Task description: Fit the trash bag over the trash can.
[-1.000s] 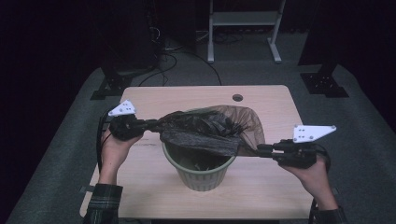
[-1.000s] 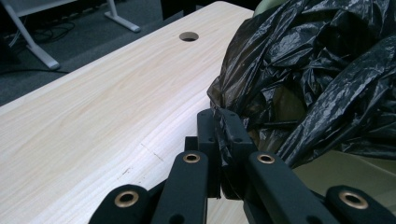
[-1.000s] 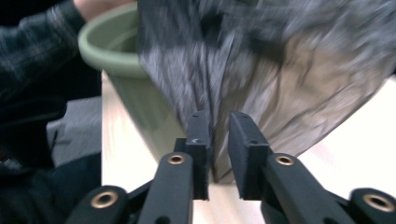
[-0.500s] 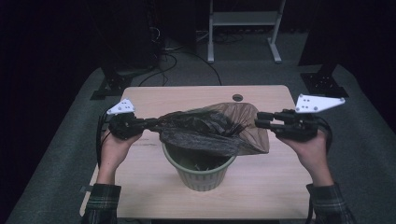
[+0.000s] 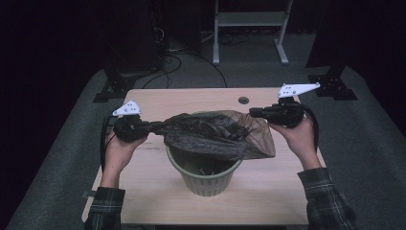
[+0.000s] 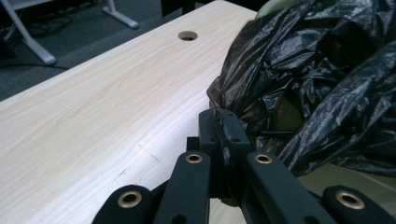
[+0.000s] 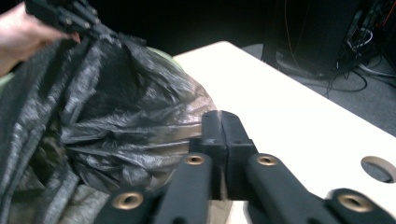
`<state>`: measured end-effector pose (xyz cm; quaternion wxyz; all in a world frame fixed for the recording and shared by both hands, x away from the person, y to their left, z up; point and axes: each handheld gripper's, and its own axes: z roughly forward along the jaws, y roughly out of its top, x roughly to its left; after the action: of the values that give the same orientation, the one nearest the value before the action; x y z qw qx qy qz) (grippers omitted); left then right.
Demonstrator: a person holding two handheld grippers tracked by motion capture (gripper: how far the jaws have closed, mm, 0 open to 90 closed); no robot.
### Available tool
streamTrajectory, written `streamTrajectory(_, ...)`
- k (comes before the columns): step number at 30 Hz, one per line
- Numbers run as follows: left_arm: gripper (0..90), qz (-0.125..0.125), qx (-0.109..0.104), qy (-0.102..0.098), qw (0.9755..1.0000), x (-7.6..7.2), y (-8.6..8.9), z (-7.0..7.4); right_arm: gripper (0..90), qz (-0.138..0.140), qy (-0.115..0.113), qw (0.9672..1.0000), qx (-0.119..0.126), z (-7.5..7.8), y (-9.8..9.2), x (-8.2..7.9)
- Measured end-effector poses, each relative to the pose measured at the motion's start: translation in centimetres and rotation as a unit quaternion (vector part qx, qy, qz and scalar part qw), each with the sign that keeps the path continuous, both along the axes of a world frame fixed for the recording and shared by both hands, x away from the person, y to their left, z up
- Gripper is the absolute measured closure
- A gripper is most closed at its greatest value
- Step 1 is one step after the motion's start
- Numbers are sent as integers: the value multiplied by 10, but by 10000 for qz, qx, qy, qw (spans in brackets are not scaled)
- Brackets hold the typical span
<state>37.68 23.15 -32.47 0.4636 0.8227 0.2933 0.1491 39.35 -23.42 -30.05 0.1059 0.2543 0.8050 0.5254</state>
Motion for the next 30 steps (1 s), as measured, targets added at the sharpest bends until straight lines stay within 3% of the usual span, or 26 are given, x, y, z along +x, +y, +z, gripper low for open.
streamTrajectory(5,896,125,61,-3,9999,5,-2,-2,900,-230,10,9997,-127,-8,0,4)
streamTrajectory(13,896,245,173,153,9994,16,-8,-14,900,-583,251,9977,-245,-39,-2,19)
streamTrajectory(17,896,230,246,272,9991,19,-9,-23,900,-609,404,9969,-289,-55,-1,24)
streamTrajectory(22,896,282,517,421,9974,21,-13,-35,900,-622,557,9950,-551,-76,6,24)
streamTrajectory(25,896,297,503,471,9972,21,-12,-40,900,-637,639,9934,-715,-87,8,24)
streamTrajectory(29,895,295,418,439,9977,20,-10,-37,900,-677,583,9940,-626,-86,3,21)
streamTrajectory(30,895,279,402,427,9979,19,-9,-36,853,-694,524,9948,-536,-83,0,19)
